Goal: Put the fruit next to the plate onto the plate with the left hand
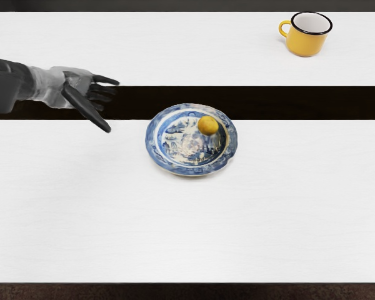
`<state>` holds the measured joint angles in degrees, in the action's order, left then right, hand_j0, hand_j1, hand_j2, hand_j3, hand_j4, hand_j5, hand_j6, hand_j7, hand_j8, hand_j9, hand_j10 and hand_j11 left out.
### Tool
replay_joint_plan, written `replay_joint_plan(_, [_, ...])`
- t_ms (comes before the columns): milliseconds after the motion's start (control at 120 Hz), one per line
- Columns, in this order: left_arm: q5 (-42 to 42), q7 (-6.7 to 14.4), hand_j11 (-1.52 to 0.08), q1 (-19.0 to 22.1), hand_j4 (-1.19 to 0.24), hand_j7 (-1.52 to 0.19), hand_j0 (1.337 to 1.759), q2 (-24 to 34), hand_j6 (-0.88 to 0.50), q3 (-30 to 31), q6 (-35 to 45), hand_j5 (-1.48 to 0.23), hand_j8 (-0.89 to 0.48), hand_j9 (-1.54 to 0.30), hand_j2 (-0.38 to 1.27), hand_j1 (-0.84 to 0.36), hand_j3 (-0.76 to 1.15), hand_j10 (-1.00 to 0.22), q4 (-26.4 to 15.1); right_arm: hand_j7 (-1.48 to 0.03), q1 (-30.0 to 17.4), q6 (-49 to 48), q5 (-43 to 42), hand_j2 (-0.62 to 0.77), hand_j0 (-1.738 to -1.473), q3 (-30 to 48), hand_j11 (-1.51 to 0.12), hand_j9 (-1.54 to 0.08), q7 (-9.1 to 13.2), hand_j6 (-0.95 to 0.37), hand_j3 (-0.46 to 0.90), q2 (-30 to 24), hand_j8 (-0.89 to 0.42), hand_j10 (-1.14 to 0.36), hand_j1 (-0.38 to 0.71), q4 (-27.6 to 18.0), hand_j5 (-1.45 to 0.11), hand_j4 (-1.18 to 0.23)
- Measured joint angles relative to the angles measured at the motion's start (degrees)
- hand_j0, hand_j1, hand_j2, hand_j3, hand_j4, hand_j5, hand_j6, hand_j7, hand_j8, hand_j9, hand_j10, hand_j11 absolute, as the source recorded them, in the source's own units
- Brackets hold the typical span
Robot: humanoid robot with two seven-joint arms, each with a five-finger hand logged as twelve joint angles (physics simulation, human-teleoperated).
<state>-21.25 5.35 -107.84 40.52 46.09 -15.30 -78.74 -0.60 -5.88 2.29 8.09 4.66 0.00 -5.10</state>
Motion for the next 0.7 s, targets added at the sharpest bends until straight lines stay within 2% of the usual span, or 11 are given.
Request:
replay_joint_plan(75, [1.1, -0.1, -0.06, 0.0, -0.04, -0.06, 1.658, 9.7, -0.04, 3.0, -10.1, -0.06, -0.04, -0.06, 0.01, 0.30, 0.00, -0.04, -1.2, 0.00, 0.0, 0.0, 0.0, 0.00, -1.658, 0.0, 0.00, 0.00, 0.0, 0.00, 0.00, 0.0, 0.00, 0.00, -0.35, 0.0, 0.00, 0.00])
replay_joint_plan(175, [4.3, -0.3, -0.05, 0.1, -0.03, -0.05, 1.658, 17.6, -0.03, 5.5, -16.0, -0.05, -0.03, -0.05, 0.01, 0.31, 0.00, -0.03, -2.0, 0.00, 0.0, 0.0, 0.0, 0.00, -1.658, 0.0, 0.00, 0.00, 0.0, 0.00, 0.00, 0.0, 0.00, 0.00, -0.35, 0.0, 0.00, 0.00])
replay_joint_plan(342, [6.9, -0.6, -0.04, 0.1, -0.03, -0.04, 1.658, 17.9, -0.03, 6.7, -19.0, -0.04, -0.02, -0.04, 0.01, 0.32, 0.00, -0.03, -2.5, 0.00, 0.1, 0.0, 0.0, 0.00, -1.658, 0.0, 0.00, 0.00, 0.0, 0.00, 0.00, 0.0, 0.00, 0.00, -0.35, 0.0, 0.00, 0.00])
replay_joint_plan(700, [7.6, -0.6, -0.03, 0.1, -0.02, -0.03, 1.658, 17.9, -0.02, 7.0, -19.7, -0.03, -0.02, -0.03, 0.00, 0.32, 0.00, -0.02, -2.6, 0.00, 0.1, 0.0, 0.0, 0.00, -1.658, 0.0, 0.00, 0.00, 0.0, 0.00, 0.00, 0.0, 0.00, 0.00, -0.35, 0.0, 0.00, 0.00])
